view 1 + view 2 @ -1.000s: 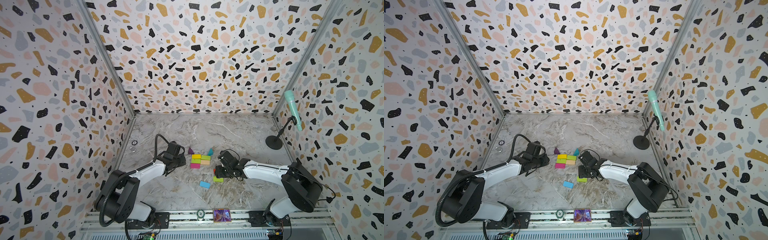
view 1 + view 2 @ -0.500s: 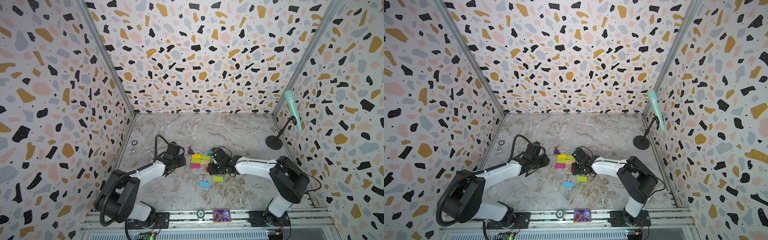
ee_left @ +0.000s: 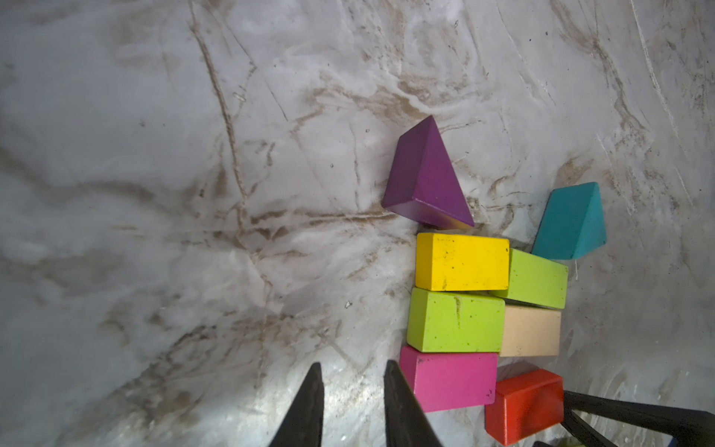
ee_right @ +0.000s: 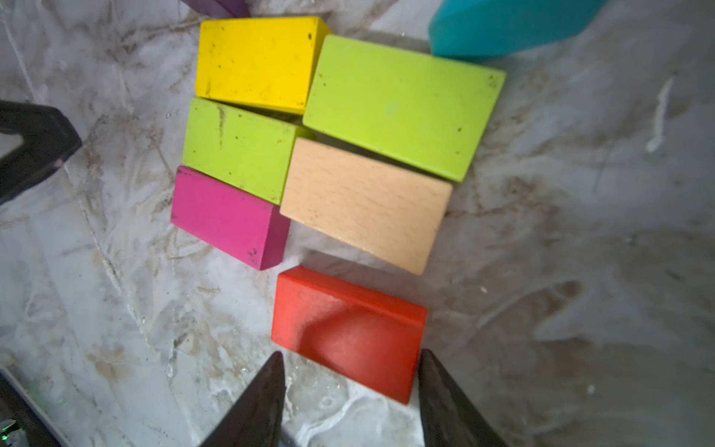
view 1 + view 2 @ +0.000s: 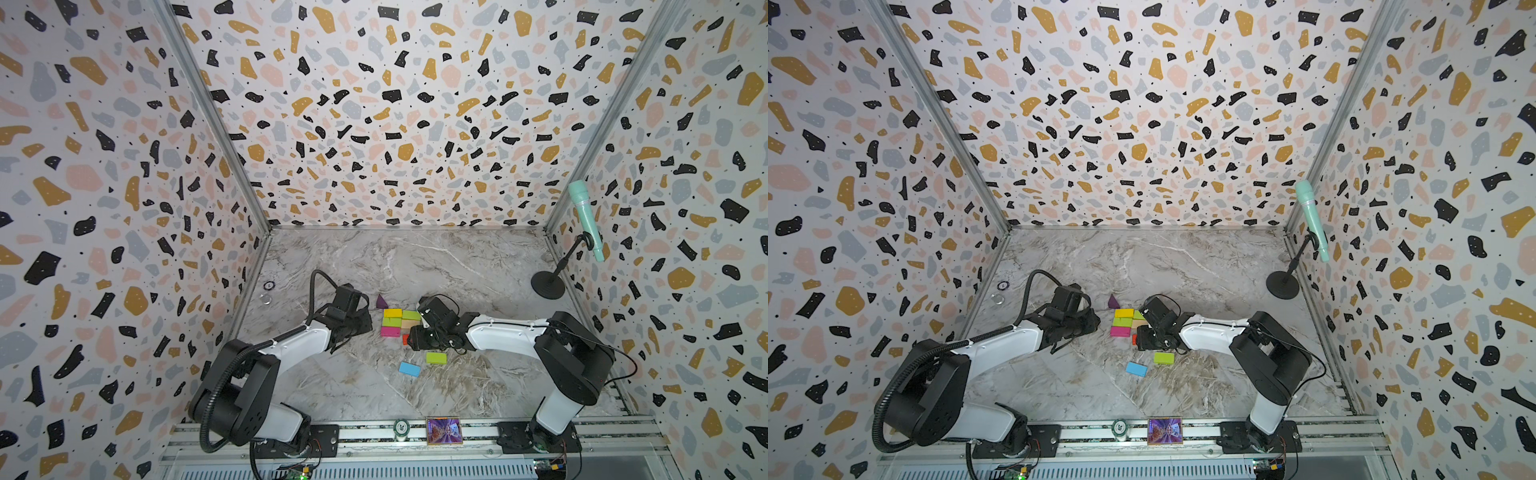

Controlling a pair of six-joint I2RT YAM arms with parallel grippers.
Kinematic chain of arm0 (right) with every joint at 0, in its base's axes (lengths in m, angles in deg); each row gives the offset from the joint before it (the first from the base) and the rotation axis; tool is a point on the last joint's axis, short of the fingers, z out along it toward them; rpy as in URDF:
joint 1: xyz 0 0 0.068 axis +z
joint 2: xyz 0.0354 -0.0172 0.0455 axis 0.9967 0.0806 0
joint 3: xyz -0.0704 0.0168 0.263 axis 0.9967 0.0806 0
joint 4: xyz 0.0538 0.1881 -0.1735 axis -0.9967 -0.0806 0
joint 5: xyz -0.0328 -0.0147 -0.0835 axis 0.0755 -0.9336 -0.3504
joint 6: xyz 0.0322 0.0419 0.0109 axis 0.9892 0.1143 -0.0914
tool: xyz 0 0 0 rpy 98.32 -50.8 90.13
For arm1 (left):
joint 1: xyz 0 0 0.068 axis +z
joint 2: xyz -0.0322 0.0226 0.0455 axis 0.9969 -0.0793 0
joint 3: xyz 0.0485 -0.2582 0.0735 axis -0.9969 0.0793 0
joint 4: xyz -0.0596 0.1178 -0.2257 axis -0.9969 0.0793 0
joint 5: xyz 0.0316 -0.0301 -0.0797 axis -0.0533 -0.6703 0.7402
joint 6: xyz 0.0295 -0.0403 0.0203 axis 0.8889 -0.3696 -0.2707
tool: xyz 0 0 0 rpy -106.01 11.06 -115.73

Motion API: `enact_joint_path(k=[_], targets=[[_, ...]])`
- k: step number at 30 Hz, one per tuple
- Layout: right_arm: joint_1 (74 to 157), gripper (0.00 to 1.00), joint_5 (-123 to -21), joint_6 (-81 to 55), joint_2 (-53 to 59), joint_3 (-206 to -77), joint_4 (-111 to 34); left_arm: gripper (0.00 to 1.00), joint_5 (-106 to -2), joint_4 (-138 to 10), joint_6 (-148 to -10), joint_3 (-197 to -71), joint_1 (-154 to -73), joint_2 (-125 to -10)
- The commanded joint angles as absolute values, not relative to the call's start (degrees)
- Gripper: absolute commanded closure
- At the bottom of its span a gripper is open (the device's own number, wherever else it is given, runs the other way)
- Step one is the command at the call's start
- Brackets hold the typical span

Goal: Assemble a carrot with building blocks
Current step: Assemble the building block at the center of the board.

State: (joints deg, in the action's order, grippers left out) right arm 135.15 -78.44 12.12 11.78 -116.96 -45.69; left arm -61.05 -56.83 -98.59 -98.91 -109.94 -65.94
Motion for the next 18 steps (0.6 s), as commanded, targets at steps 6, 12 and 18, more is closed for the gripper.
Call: enact_joint_path(k=[6,12,18], targets=[[138.6,0.42,-86.3,11.3,3.0,-116.1,-50.1,0.71,-60.3,-58.4,-98.6,-97.8,-109.9,-66.4],[140.5,0.74,-85.4,11.8,5.8,-115.2,-49.0,0.73,-60.7,-58.5,-98.9,-97.6,-109.8,-65.8],[140.7,0.88,-84.0,12.5,8.0,-113.9,-44.9,0.74,-60.8,-58.4,-98.9,-97.6,-109.8,-65.7]])
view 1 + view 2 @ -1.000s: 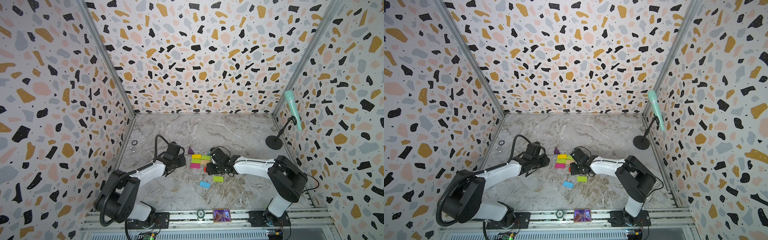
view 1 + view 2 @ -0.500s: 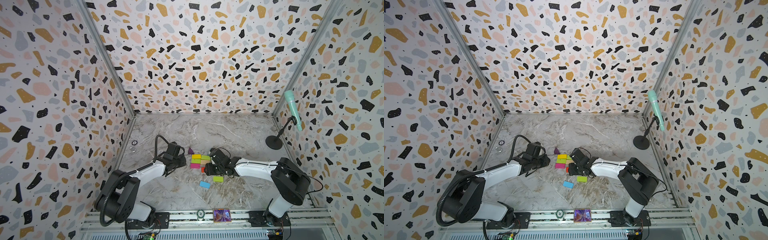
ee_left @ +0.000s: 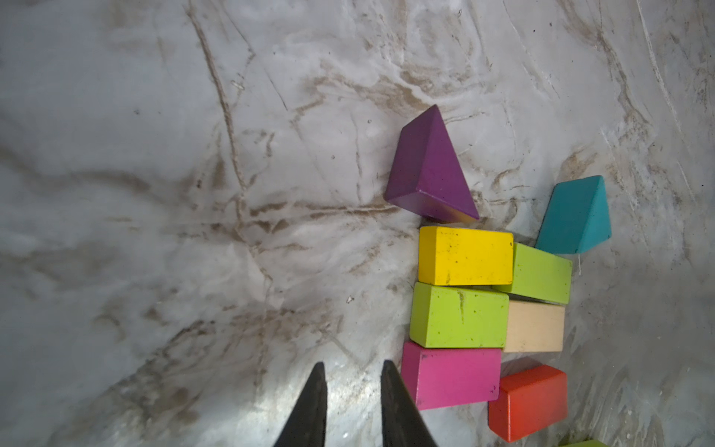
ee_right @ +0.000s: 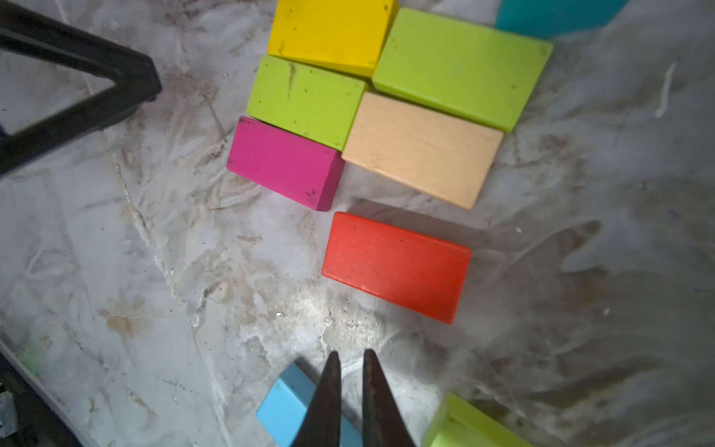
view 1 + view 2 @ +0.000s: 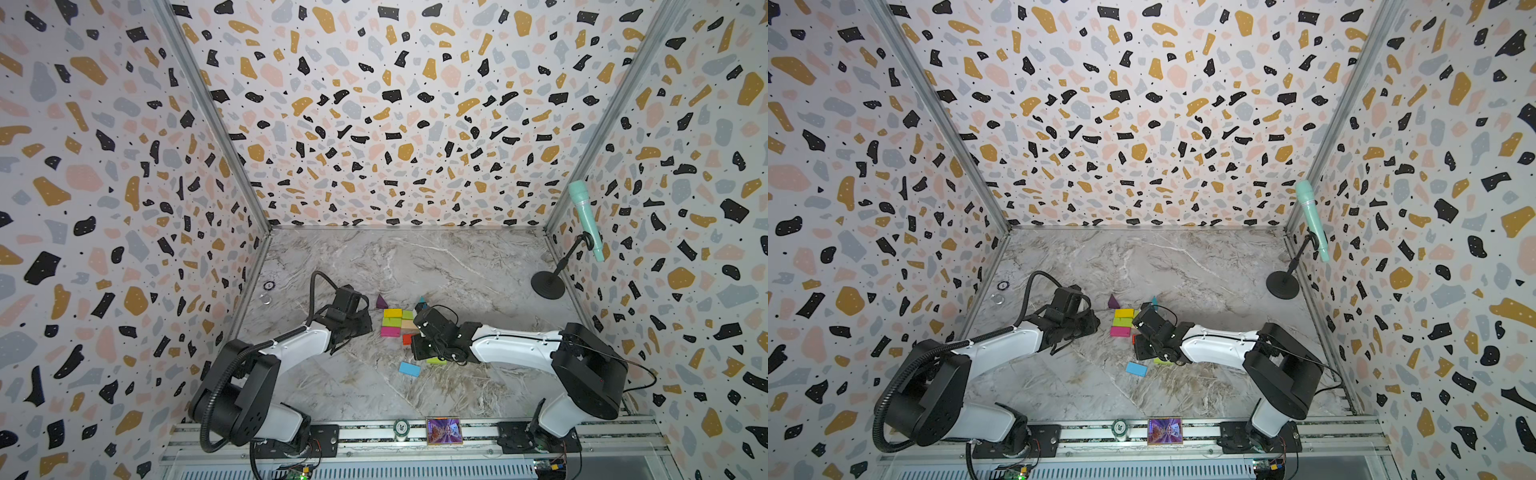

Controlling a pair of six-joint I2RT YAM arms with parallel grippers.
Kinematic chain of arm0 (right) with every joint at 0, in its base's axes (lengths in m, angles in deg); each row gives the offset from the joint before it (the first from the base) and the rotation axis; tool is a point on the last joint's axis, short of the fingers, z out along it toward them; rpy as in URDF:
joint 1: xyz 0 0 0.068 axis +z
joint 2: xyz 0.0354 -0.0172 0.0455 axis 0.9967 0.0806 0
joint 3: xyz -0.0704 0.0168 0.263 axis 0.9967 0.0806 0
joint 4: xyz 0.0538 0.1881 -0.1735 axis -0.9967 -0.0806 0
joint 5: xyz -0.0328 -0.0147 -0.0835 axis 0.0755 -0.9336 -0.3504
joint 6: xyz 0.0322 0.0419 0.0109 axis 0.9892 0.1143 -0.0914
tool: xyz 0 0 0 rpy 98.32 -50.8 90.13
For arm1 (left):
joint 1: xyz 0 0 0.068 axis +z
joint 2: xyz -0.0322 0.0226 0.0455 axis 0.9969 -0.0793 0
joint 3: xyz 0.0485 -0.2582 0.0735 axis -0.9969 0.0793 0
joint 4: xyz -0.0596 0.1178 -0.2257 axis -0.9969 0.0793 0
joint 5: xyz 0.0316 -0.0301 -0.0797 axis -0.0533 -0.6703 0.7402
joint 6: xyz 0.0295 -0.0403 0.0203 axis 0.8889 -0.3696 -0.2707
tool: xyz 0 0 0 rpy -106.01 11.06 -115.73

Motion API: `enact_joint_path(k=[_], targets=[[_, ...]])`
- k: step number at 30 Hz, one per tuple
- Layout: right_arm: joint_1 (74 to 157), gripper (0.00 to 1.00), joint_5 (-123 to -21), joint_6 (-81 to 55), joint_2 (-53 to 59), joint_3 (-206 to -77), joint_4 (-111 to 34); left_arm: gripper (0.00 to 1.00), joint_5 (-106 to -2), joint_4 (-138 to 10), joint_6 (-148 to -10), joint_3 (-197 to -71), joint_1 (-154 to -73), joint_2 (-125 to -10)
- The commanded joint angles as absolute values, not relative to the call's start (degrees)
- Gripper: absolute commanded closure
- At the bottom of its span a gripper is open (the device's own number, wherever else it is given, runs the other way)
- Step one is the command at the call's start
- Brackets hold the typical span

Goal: Assemble a carrot with building blocks
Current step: Assemble the building block at the center of the board.

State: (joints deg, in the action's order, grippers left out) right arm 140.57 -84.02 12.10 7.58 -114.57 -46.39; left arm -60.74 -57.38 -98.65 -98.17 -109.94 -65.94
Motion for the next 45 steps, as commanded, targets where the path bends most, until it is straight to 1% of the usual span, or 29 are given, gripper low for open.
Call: enact_joint_path(k=[1,10,33,45], targets=[[140.7,0.88,-84.0,12.6,8.4,-113.9,-44.6,0.74,-60.8,-58.5,-99.0,-97.5,-109.9,-65.7],[140.0,0.88,-84.2,13.1,12.5,-114.6,-41.8,0.74,-60.2,-58.9,-99.2,-97.7,-109.9,-66.5],[138.2,0.87,-83.5,13.5,15.3,-116.3,-39.5,0.75,-59.2,-59.2,-98.7,-98.7,-109.9,-68.9],[138.2,0.87,-83.8,13.8,15.6,-117.1,-39.3,0.8,-57.5,-59.9,-98.2,-98.5,-109.8,-70.5]])
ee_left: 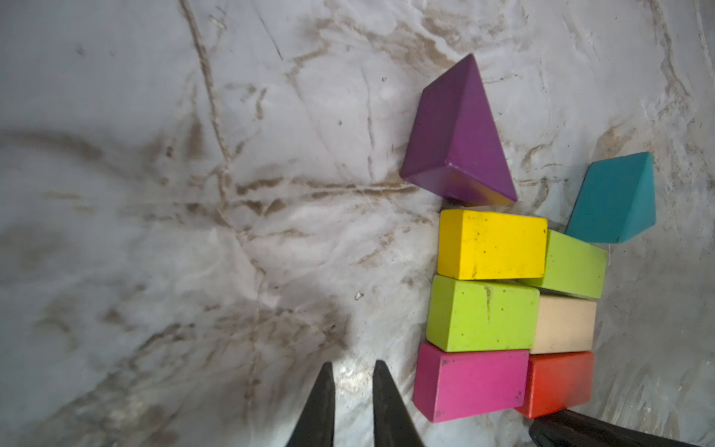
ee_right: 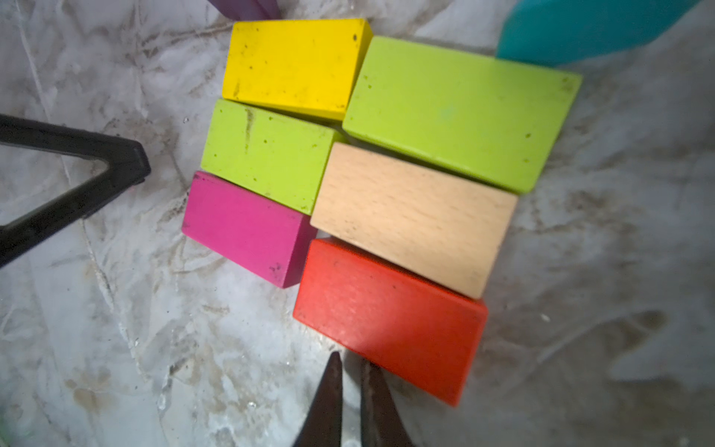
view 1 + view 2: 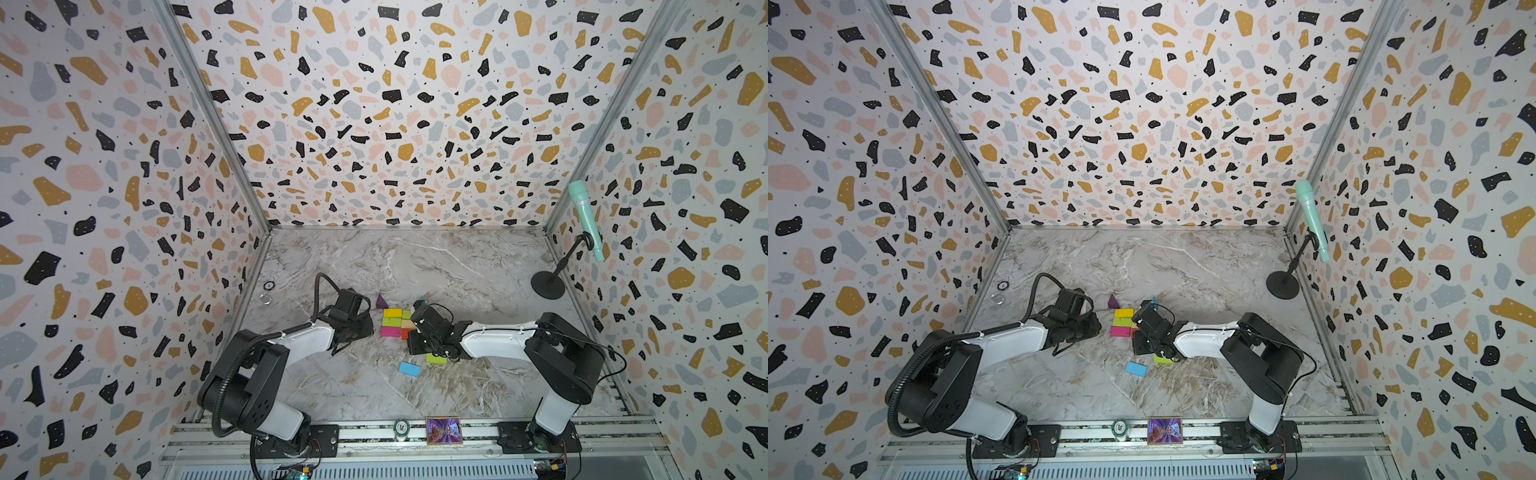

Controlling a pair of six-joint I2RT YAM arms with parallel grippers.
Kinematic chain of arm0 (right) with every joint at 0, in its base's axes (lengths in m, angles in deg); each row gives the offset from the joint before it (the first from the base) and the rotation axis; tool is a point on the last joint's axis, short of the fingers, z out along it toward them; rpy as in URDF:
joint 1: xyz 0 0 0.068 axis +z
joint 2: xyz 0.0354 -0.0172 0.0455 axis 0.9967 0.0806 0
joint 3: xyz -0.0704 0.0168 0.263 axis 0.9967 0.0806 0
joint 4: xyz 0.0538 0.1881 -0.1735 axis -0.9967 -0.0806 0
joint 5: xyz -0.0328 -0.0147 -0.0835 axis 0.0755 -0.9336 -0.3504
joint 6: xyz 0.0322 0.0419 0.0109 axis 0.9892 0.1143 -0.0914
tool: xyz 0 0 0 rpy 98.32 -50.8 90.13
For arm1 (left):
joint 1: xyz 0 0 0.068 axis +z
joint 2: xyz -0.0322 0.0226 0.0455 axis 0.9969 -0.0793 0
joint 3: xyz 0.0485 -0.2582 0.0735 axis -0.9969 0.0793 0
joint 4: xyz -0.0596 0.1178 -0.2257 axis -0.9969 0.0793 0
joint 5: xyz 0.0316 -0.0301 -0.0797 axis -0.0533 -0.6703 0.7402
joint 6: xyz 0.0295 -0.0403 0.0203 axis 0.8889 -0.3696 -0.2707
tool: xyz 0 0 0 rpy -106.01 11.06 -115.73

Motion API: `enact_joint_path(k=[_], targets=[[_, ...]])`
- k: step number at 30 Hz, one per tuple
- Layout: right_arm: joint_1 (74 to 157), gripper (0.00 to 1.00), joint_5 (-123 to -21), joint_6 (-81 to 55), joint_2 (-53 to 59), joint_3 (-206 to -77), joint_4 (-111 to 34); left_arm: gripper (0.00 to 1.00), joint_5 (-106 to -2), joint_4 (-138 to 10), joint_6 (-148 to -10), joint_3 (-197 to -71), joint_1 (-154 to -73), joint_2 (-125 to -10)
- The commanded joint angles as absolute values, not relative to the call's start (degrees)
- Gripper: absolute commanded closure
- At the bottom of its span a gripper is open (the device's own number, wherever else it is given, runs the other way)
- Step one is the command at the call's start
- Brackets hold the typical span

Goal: Assemble a carrot with building blocks
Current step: Assemble the building block at the center of the board.

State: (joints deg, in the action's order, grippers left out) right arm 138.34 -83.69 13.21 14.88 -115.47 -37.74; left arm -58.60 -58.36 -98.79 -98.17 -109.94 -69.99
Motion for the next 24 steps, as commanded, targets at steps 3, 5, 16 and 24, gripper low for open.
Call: enact_joint_path(k=[3,5,16,24], targets=[[138.1,0.87,-84.0,13.8,15.7,-117.4,-39.3,0.81,-56.9,-60.0,-98.0,-98.6,-109.9,-71.3],[138.2,0.87,-84.0,13.7,15.6,-117.5,-39.3,0.82,-56.4,-60.1,-97.9,-98.6,-110.0,-71.7],[138.3,0.87,-83.8,13.7,7.6,-114.0,-41.7,0.84,-56.0,-58.7,-95.9,-100.8,-111.3,-74.3],[136.3,0.86,-84.4,16.5,1.8,-107.6,-42.6,0.85,-56.0,-58.4,-95.3,-101.9,-112.6,-76.5]])
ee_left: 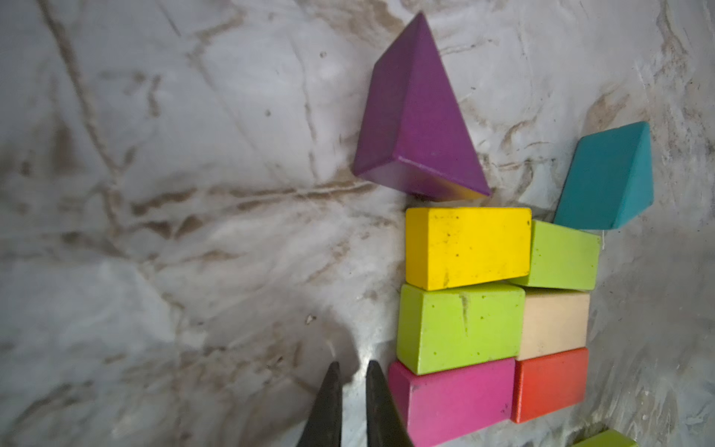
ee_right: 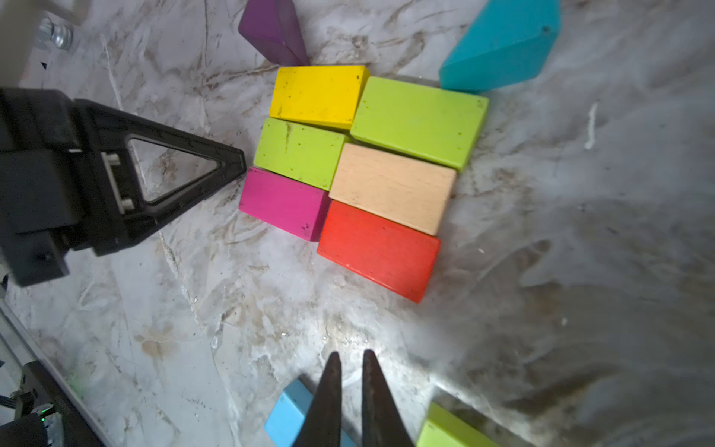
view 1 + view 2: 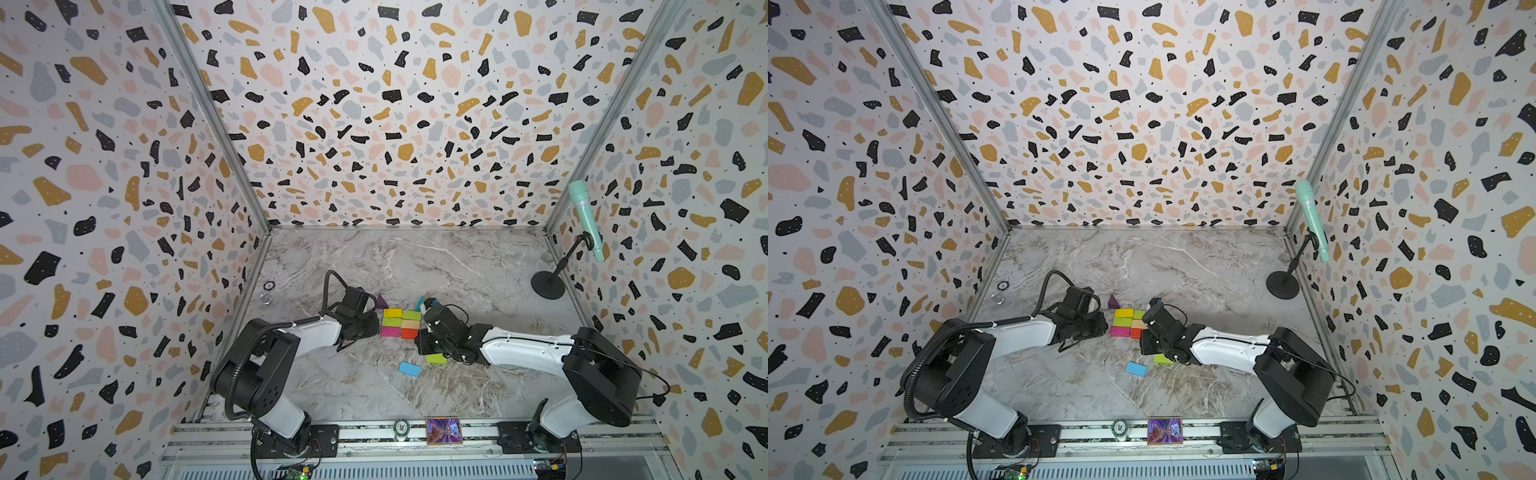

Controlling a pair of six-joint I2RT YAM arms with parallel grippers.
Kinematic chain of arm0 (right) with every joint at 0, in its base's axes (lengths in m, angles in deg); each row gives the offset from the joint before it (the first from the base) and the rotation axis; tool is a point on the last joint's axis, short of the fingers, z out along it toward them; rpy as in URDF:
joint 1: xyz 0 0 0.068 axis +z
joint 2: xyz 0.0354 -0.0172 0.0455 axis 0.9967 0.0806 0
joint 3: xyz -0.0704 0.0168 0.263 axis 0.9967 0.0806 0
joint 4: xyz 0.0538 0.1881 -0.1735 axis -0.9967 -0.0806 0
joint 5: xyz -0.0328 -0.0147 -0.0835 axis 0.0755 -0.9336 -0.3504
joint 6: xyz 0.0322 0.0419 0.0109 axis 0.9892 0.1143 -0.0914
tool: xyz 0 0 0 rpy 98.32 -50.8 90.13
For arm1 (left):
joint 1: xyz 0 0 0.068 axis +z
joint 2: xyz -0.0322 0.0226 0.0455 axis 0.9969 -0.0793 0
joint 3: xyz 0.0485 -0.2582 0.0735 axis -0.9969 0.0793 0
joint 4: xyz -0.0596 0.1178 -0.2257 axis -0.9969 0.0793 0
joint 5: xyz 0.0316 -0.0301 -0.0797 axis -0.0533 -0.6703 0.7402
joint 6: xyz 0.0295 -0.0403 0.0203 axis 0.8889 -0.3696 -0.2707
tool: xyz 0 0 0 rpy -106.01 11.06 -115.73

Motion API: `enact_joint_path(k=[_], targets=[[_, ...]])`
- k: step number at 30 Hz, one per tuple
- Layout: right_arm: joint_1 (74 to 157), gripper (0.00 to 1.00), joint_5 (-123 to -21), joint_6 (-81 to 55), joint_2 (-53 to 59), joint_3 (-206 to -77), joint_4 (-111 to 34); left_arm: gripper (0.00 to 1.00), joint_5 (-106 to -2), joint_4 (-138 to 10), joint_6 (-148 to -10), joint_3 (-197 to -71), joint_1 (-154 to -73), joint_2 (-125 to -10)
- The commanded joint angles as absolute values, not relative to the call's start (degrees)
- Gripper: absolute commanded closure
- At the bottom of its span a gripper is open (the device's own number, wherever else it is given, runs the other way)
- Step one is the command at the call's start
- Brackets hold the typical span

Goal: Assemble a carrot with building blocks
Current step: Assemble the building block at the center of the board.

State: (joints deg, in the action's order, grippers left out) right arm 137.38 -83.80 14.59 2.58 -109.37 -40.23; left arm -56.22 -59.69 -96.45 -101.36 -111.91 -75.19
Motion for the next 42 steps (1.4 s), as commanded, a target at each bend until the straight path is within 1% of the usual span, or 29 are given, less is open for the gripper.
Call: enact_joint_path(k=[1,7,21,30,37,42], targets=[[135.9,0.86,-84.5,17.0,1.9,-107.1,-42.1,0.85,-56.0,-58.3,-95.2,-102.2,-112.8,-76.7],[134.4,0.86,-84.7,17.9,4.8,-106.4,-39.4,0.86,-56.8,-57.6,-95.2,-102.2,-113.1,-77.0],[134.1,0.86,-83.6,17.1,11.1,-110.4,-36.8,0.86,-56.8,-58.2,-95.4,-102.0,-113.5,-77.6],[133.9,0.86,-84.4,17.2,10.6,-110.3,-38.2,0.86,-56.7,-58.3,-95.5,-102.1,-113.6,-78.0],[131.6,0.86,-84.4,17.0,7.3,-108.3,-38.9,0.87,-61.9,-55.3,-96.5,-103.5,-113.5,-74.9],[129.2,0.86,-84.2,15.3,8.0,-109.2,-38.9,0.88,-64.3,-53.5,-96.4,-105.9,-113.2,-75.4]])
